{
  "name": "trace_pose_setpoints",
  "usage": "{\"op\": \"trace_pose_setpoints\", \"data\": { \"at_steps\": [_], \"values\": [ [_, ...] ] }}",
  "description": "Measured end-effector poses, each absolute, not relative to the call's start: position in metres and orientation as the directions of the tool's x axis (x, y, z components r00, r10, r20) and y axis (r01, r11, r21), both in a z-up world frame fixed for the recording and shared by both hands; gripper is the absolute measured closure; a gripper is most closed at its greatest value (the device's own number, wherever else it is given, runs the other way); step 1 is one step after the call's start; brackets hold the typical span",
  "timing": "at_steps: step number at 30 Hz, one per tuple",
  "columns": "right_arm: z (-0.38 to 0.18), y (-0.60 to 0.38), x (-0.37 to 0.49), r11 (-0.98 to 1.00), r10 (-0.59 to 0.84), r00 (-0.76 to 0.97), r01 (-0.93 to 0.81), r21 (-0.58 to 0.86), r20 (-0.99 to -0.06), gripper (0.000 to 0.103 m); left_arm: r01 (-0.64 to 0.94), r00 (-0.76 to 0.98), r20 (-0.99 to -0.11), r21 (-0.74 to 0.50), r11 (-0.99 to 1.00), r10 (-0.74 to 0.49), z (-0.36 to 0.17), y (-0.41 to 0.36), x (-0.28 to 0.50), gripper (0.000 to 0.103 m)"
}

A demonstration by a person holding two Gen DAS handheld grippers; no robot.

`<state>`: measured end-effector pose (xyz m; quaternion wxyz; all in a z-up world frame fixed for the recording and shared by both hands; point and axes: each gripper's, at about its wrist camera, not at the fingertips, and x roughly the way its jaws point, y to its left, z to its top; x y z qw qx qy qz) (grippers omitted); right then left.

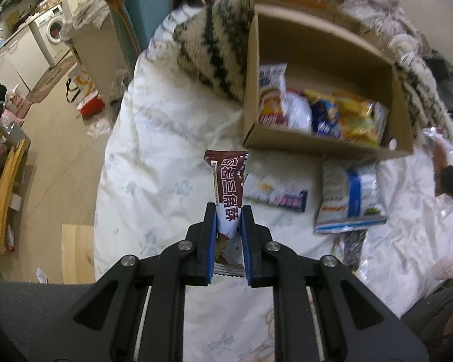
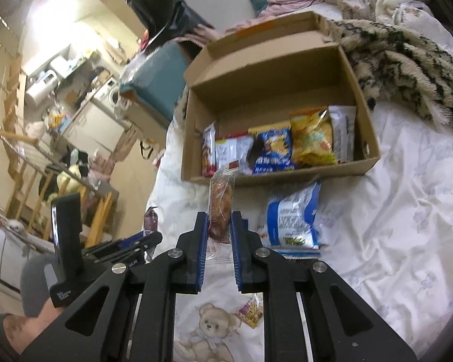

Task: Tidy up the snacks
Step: 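Carry both snacks into the box and open both grippers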

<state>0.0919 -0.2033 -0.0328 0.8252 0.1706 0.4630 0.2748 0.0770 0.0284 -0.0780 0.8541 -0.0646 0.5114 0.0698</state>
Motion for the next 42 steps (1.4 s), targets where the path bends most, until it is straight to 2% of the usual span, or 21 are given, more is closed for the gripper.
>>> {"op": "trace_pose_setpoints", "data": {
  "at_steps": [5,11,22,35,42],
  "values": [
    [-0.02,-0.221,0.102,0.793,0.604,0.47,-0.267,0.548,-0.644,0.087,-0.169,0.527,-0.85,-0.089,0.982,0.013,-0.047,0.029,0.086,0.091],
    [-0.011,-0.236,0.126,0.804,0.58,0.515,-0.241,0.543,-0.631,0.087,-0.122,0.585,-0.811,-0.085,0.989,0.002,-0.016,0.021,0.109,0.091],
    [-0.013,-0.257,0.171,0.826,0.539,0.556,-0.201,0.527,-0.633,0.087,-0.076,0.609,-0.793,-0.052,0.996,0.005,-0.004,0.009,0.165,0.091],
    [-0.032,-0.265,0.218,0.85,0.5,0.547,-0.158,0.503,-0.672,0.087,-0.049,0.602,-0.798,-0.032,0.998,0.004,-0.023,-0.01,0.22,0.091],
    [-0.055,-0.261,0.231,0.868,0.473,0.501,-0.124,0.48,-0.725,0.087,0.008,0.584,-0.809,-0.079,0.997,-0.069,-0.046,-0.019,0.235,0.091]
  ]
}}
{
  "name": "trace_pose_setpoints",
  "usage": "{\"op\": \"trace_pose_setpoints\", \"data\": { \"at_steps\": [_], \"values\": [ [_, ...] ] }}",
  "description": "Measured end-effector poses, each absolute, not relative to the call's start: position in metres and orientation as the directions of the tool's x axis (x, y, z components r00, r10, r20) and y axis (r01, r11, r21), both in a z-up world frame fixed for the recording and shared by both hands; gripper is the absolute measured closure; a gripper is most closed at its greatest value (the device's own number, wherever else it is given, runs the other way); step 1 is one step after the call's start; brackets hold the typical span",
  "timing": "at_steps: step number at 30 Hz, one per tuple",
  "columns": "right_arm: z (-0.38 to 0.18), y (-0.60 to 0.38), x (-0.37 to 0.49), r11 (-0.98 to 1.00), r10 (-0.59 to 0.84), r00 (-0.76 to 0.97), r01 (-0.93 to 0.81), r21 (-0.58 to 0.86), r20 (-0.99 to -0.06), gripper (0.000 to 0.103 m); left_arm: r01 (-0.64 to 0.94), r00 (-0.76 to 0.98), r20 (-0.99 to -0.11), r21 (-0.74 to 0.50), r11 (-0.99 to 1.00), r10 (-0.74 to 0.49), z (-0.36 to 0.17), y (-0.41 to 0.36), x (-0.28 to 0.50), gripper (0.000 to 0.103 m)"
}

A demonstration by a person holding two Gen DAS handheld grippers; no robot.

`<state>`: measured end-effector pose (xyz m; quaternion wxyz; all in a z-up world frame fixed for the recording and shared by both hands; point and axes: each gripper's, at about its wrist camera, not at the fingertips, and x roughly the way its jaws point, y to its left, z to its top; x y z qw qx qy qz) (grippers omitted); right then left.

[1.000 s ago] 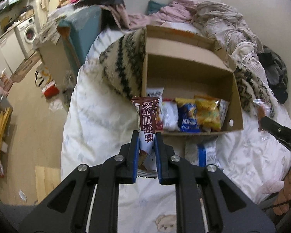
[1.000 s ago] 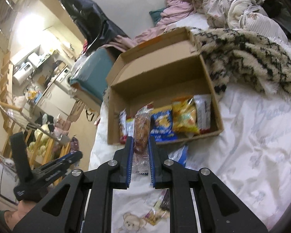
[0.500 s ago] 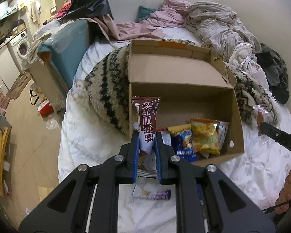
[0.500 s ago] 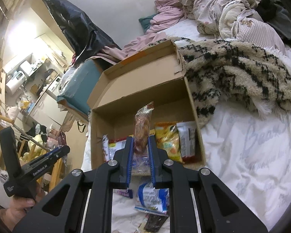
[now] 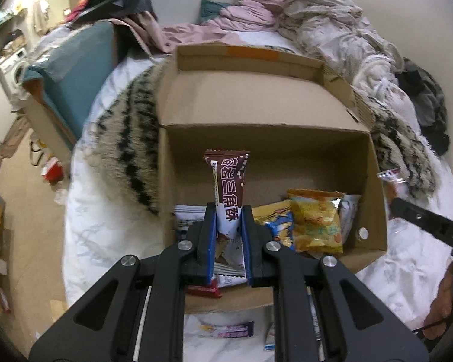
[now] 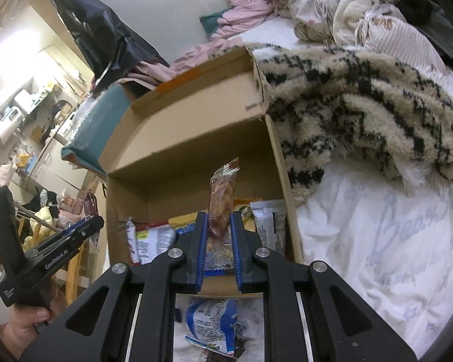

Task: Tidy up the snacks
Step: 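Carry both snacks into the box and open both grippers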

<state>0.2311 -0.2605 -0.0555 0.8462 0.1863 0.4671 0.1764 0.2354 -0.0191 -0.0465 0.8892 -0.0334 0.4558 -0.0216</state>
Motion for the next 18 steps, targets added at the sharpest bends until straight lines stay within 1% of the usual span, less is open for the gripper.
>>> {"op": "trace_pose_setpoints", "data": {
  "at_steps": [8,18],
  "values": [
    [-0.071,-0.256,0.231,0.885,0.445,0.453,-0.09,0.456,-0.773,0.087,0.015,0.537,-0.84,-0.08,0.997,-0.076,-0.07,-0.028,0.238,0.09],
    [-0.074,-0.245,0.232,0.884,0.454,0.432,-0.107,0.456,-0.779,0.086,0.003,0.526,-0.846,-0.104,0.995,-0.09,-0.076,-0.023,0.234,0.089]
  ]
}}
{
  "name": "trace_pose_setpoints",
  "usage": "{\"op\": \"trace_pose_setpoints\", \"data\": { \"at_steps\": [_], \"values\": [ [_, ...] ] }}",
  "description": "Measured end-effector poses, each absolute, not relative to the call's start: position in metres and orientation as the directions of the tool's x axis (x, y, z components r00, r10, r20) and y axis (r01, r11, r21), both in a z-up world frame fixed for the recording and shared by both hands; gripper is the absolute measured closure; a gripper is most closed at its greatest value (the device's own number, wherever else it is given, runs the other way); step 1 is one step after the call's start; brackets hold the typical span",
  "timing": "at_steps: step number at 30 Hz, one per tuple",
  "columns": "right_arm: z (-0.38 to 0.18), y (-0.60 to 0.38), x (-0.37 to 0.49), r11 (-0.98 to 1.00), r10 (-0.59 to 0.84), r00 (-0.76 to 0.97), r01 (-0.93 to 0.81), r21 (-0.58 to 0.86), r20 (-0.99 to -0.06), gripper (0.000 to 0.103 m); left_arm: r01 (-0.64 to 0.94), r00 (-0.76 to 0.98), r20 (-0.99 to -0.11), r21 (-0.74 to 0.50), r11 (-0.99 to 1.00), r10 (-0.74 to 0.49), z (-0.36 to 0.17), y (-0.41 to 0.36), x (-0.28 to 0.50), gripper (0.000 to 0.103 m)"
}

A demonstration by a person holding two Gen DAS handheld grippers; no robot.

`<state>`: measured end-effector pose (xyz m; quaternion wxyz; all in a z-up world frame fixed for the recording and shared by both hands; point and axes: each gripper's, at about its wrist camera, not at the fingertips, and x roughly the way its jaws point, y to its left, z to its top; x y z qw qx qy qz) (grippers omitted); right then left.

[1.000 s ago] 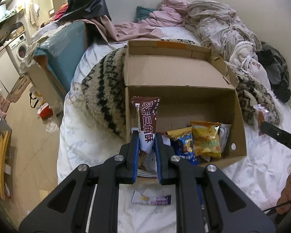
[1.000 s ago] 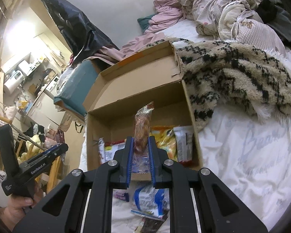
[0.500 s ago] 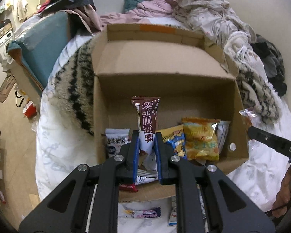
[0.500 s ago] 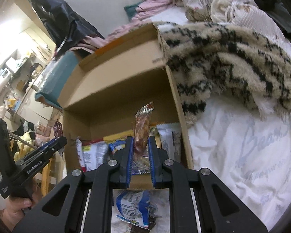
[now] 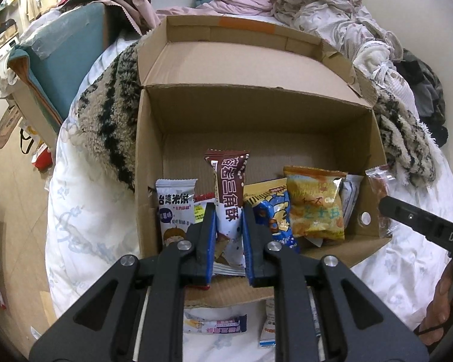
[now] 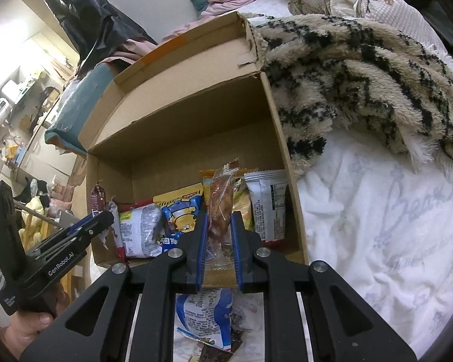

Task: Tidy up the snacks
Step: 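Carry both snacks into the box and open both grippers, then withdraw both grippers and grasp the blue-and-white bag with the right gripper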

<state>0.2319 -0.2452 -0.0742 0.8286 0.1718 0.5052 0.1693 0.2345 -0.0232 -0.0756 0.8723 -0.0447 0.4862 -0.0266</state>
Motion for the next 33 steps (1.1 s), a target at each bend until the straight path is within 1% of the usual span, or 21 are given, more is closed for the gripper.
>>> {"op": "trace_pose_setpoints", "data": {
  "at_steps": [3,4,5,6,8,9,11,14,18,20,22,24,25,26,30,32,33],
  "values": [
    [-0.076,-0.244,0.233,0.885,0.452,0.43,-0.106,0.454,-0.781,0.086,-0.005,0.52,-0.849,-0.108,0.994,-0.089,-0.077,-0.021,0.235,0.088],
    [-0.076,-0.245,0.233,0.884,0.454,0.429,-0.104,0.457,-0.781,0.084,-0.007,0.518,-0.851,-0.108,0.994,-0.089,-0.077,-0.02,0.235,0.084],
    [-0.076,-0.245,0.233,0.881,0.458,0.429,-0.101,0.462,-0.779,0.084,-0.01,0.517,-0.851,-0.11,0.994,-0.089,-0.077,-0.02,0.235,0.077],
    [-0.076,-0.245,0.233,0.88,0.46,0.43,-0.1,0.465,-0.777,0.084,-0.011,0.519,-0.85,-0.109,0.994,-0.087,-0.076,-0.019,0.235,0.073],
    [-0.076,-0.246,0.233,0.874,0.469,0.43,-0.102,0.475,-0.771,0.084,-0.017,0.526,-0.847,-0.102,0.995,-0.078,-0.075,-0.018,0.234,0.055],
    [-0.076,-0.246,0.234,0.871,0.475,0.428,-0.103,0.48,-0.769,0.084,-0.019,0.53,-0.845,-0.102,0.995,-0.076,-0.074,-0.018,0.233,0.051],
    [-0.075,-0.246,0.233,0.868,0.48,0.43,-0.105,0.486,-0.765,0.084,-0.024,0.541,-0.838,-0.105,0.994,-0.076,-0.071,-0.016,0.232,0.034],
    [-0.073,-0.246,0.233,0.866,0.482,0.434,-0.106,0.488,-0.761,0.083,-0.033,0.563,-0.823,-0.118,0.993,-0.079,-0.066,-0.013,0.23,0.02],
    [-0.073,-0.246,0.234,0.868,0.477,0.428,-0.096,0.487,-0.767,0.083,-0.031,0.576,-0.813,-0.127,0.991,-0.086,-0.062,-0.012,0.227,0.019],
    [-0.074,-0.247,0.234,0.87,0.473,0.422,-0.085,0.486,-0.773,0.074,-0.029,0.581,-0.81,-0.123,0.992,-0.084,-0.061,-0.011,0.225,0.019],
    [-0.074,-0.249,0.234,0.868,0.472,0.431,-0.076,0.49,-0.769,0.05,-0.033,0.592,-0.803,-0.119,0.992,-0.077,-0.06,-0.01,0.223,0.019],
    [-0.071,-0.251,0.233,0.869,0.467,0.448,-0.075,0.488,-0.762,0.04,-0.037,0.602,-0.795,-0.12,0.992,-0.074,-0.058,-0.009,0.222,0.019],
    [-0.069,-0.251,0.233,0.87,0.465,0.453,-0.076,0.486,-0.761,0.037,-0.038,0.607,-0.791,-0.12,0.992,-0.072,-0.057,-0.008,0.22,0.018],
    [-0.069,-0.252,0.233,0.869,0.466,0.455,-0.075,0.489,-0.758,0.036,-0.036,0.614,-0.787,-0.114,0.993,-0.068,-0.056,-0.008,0.219,0.016],
    [-0.069,-0.255,0.233,0.859,0.477,0.458,-0.062,0.508,-0.75,0.028,-0.041,0.64,-0.768,-0.064,0.997,-0.023,-0.049,-0.01,0.213,0.013],
    [-0.067,-0.255,0.232,0.857,0.481,0.458,-0.066,0.511,-0.748,0.028,-0.045,0.641,-0.767,-0.059,0.997,-0.016,-0.047,-0.009,0.212,0.008],
    [-0.066,-0.254,0.231,0.858,0.48,0.459,-0.069,0.509,-0.747,0.028,-0.046,0.641,-0.767,-0.061,0.997,-0.018,-0.046,-0.008,0.211,0.008]
  ]
}}
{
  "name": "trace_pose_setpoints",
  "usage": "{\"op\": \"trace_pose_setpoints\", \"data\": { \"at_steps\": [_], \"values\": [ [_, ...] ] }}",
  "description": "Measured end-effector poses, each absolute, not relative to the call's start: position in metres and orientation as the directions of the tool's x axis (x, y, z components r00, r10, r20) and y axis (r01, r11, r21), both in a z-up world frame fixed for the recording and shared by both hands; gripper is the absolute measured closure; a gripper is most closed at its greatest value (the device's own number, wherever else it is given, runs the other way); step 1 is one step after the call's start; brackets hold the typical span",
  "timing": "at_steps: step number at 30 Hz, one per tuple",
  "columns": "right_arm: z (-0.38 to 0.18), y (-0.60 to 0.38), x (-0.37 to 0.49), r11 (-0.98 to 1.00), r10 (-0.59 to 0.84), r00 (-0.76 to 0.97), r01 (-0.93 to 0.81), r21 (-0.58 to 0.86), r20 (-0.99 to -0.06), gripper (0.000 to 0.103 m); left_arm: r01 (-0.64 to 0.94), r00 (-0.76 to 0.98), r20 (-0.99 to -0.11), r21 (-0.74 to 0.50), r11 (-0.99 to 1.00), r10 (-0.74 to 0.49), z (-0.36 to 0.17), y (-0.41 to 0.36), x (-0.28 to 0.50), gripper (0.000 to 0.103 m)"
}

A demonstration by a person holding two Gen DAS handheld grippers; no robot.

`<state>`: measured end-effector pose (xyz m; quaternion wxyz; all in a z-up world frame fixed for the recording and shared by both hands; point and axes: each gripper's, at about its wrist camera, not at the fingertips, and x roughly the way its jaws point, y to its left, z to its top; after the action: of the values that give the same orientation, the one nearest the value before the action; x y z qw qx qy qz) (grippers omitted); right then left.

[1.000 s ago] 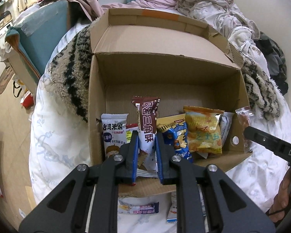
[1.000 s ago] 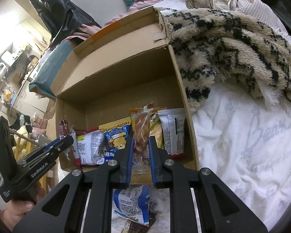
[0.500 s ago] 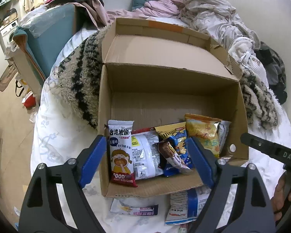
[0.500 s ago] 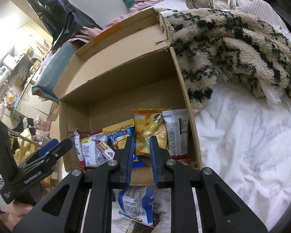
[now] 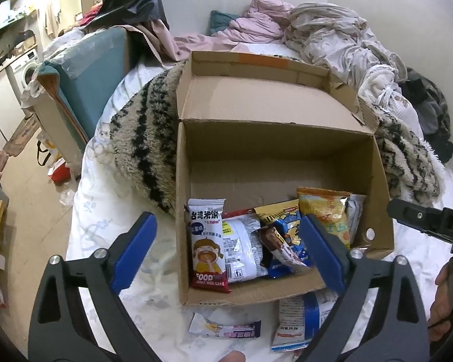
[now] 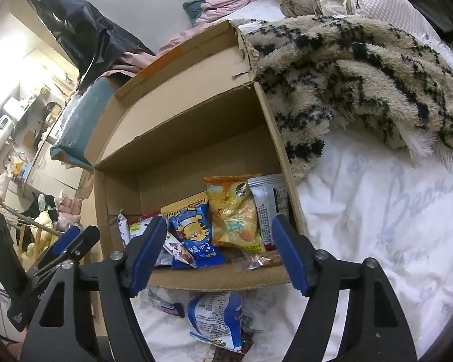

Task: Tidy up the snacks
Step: 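Withdraw both grippers and grasp the blue-and-white bag with the right gripper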

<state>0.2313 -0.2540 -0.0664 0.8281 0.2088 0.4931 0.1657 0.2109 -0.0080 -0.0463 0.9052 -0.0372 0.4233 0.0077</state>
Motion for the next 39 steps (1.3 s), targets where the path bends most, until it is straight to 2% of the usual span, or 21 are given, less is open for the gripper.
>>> {"op": "trace_pose_setpoints", "data": {
  "at_steps": [17,31,39],
  "values": [
    [-0.045,-0.257,0.183,0.853,0.487,0.465,-0.073,0.517,-0.739,0.028,-0.033,0.596,-0.802,-0.07,0.997,-0.037,-0.038,-0.001,0.159,0.006],
    [-0.063,-0.265,0.135,0.834,0.5,0.411,0.012,0.552,-0.762,0.028,-0.115,0.52,-0.853,-0.131,0.985,-0.053,-0.053,0.021,0.109,0.006],
    [-0.085,-0.255,0.138,0.834,0.51,0.333,0.034,0.551,-0.793,0.028,-0.175,0.478,-0.879,-0.105,0.979,-0.008,-0.065,0.029,0.102,0.006]
  ]
}}
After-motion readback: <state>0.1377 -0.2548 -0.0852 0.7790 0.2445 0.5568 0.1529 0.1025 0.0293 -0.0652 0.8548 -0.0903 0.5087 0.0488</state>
